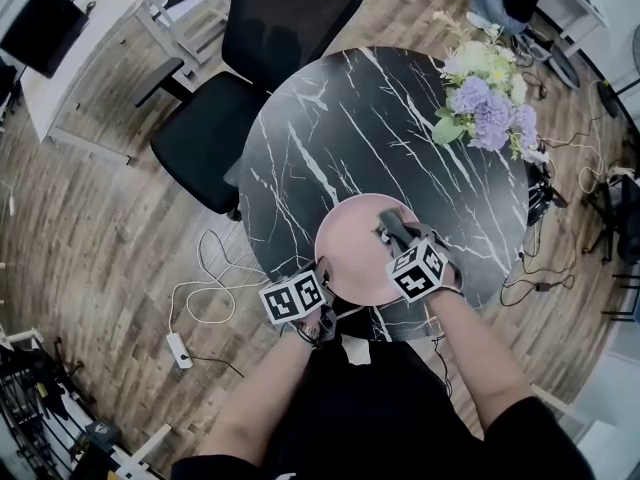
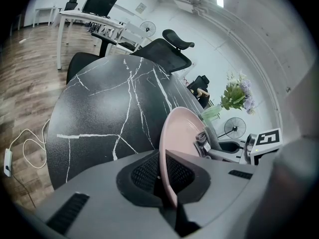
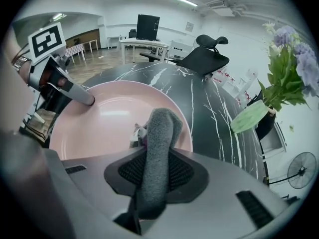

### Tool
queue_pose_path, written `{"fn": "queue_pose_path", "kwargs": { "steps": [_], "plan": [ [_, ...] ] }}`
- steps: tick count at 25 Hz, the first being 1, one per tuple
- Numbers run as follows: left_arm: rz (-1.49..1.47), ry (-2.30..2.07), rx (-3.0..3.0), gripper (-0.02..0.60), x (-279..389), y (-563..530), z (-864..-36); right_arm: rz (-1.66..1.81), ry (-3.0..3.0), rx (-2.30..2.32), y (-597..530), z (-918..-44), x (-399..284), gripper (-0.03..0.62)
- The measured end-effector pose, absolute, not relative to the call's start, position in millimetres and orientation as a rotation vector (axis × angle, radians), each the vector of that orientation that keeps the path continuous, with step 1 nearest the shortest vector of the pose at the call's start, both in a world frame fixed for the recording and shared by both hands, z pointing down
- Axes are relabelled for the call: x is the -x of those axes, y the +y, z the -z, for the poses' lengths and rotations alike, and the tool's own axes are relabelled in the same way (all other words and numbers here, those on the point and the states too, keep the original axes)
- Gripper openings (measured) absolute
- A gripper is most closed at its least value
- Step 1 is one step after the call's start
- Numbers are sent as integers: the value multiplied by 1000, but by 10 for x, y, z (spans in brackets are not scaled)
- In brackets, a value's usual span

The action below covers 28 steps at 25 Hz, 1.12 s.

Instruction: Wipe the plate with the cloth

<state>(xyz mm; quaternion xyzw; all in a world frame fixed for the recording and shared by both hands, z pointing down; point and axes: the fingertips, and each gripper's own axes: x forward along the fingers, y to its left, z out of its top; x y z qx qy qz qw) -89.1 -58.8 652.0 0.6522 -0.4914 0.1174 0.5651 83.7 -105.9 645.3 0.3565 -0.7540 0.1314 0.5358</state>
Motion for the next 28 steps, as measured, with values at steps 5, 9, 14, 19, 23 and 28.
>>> {"fn": "queue_pose_path", "kwargs": {
  "steps": [5, 9, 14, 19, 23, 28],
  "plan": [
    [-279, -1151, -1535, 32, 892, -586, -6524, -262, -1787, -910, -1162, -6429, -896, 110],
    [-278, -1150, -1530, 32, 886, -585, -6522, -215, -1792, -983, -1218, -6382, -933, 110],
    [-271, -1159, -1525, 32, 892, -586, -6521, -273, -1811, -1120, -1302, -6306, -977, 110],
    [-265, -1173, -1521, 32, 895, -581, -6522, -480, -1871, -1229, -1321, -6239, -938, 109],
    [-262, -1182, -1519, 32, 899, -582, -6519, -534, -1915, -1164, -1244, -6226, -738, 109],
    [-259, -1187, -1517, 32, 900, -581, -6515, -575, -1970, -1044, -1033, -6246, -387, 109]
  ]
}}
